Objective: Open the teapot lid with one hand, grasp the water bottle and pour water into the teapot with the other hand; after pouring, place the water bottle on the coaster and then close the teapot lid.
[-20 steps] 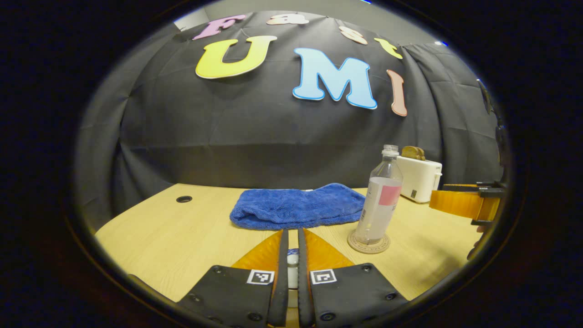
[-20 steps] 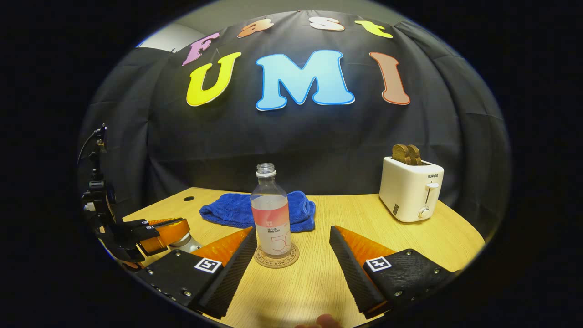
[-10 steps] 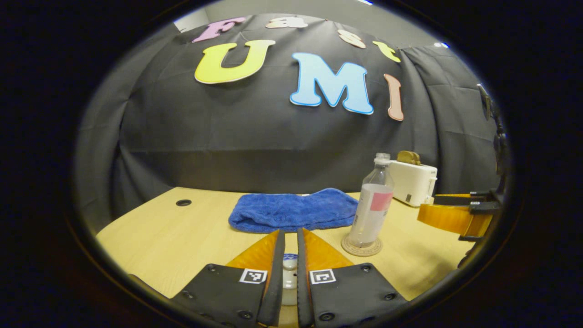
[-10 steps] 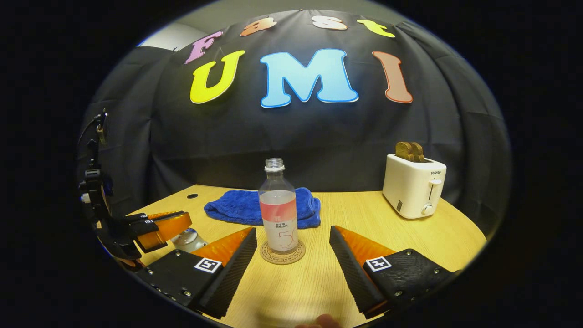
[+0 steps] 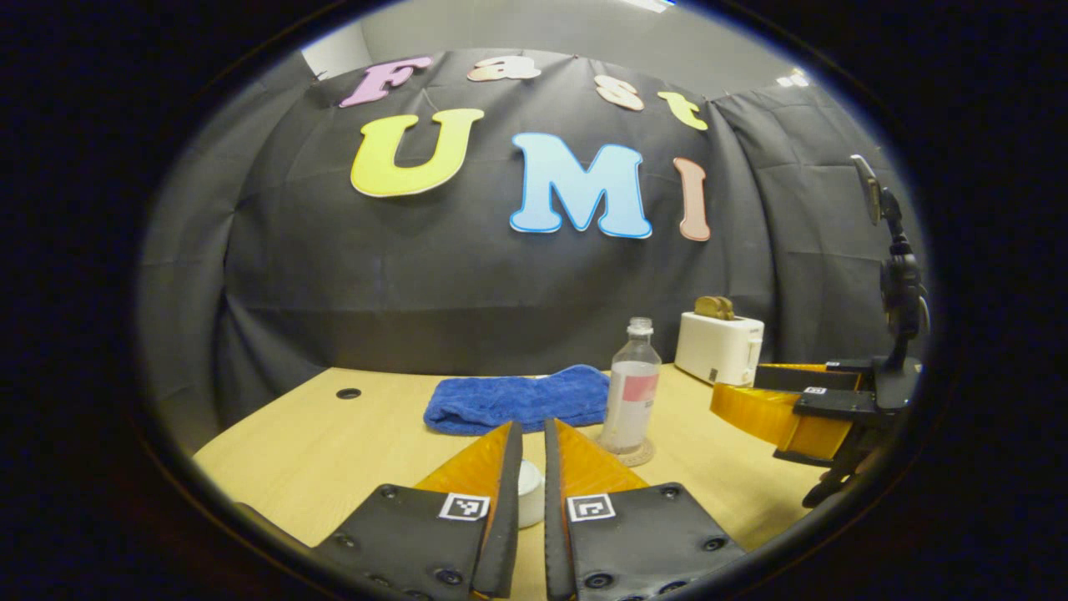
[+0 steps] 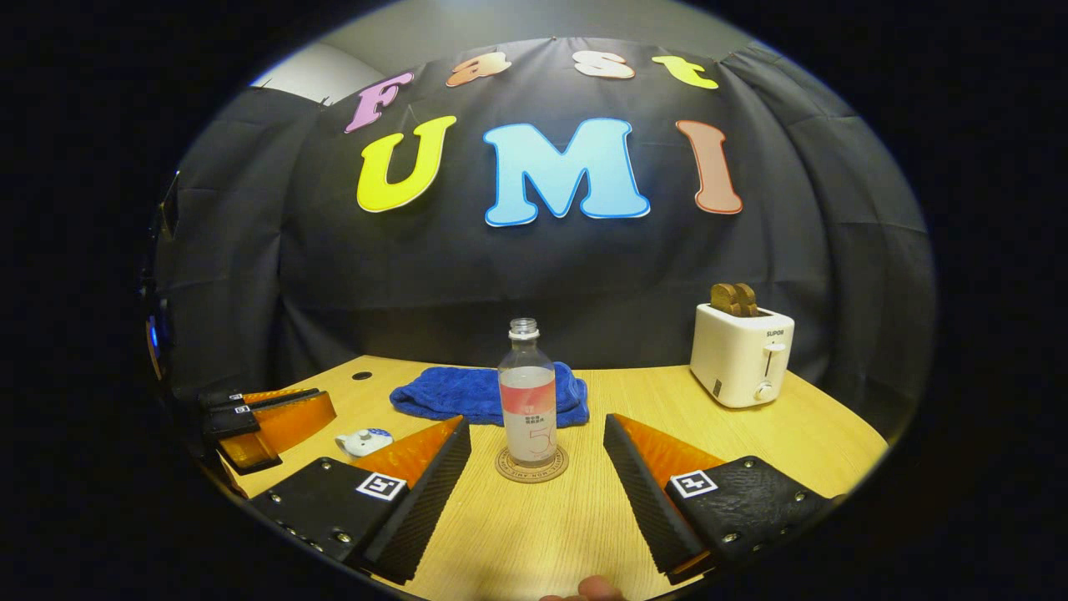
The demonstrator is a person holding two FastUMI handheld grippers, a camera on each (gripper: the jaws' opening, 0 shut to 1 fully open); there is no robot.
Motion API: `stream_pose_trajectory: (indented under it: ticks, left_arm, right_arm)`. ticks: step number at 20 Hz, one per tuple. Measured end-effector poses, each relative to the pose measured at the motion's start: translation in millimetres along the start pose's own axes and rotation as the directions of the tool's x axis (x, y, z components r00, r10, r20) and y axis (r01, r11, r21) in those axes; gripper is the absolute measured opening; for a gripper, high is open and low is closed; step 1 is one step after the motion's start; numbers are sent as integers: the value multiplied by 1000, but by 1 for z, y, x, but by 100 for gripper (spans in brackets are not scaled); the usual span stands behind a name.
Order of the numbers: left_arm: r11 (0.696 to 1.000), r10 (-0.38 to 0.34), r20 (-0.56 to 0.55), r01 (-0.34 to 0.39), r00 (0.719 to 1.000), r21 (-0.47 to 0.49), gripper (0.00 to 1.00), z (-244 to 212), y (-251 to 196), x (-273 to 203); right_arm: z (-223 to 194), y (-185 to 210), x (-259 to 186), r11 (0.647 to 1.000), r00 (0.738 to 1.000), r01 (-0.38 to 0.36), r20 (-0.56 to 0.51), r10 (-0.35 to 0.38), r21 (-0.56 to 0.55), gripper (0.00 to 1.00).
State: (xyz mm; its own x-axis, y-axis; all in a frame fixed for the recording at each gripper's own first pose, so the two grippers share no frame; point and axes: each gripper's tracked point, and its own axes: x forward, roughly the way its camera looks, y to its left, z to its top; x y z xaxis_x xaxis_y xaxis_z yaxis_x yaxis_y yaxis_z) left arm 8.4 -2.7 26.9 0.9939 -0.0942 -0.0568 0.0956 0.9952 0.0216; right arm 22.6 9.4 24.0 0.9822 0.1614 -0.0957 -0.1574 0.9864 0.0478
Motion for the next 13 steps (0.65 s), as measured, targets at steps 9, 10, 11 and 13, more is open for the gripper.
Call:
stream_pose_trajectory:
  ticks: [9,10,11,13]
  left_arm:
    - [1000,12,41,-11,999,-4,14,7,-17,-67]
    - [1000,13,44,-13,999,-2,14,7,-19,-73]
    - [1000,12,47,-12,999,0,14,6,-22,-78]
    - [1000,11,50,-11,999,1,14,5,-27,-85]
  right_arm:
    - [-6,12,-61,1000,999,8,50,-8,4,99]
    - [-7,11,-67,1000,998,16,57,-16,-4,99]
    - [-7,11,-72,1000,998,22,65,-21,-9,99]
    - [-5,11,-80,1000,996,28,81,-27,-8,99]
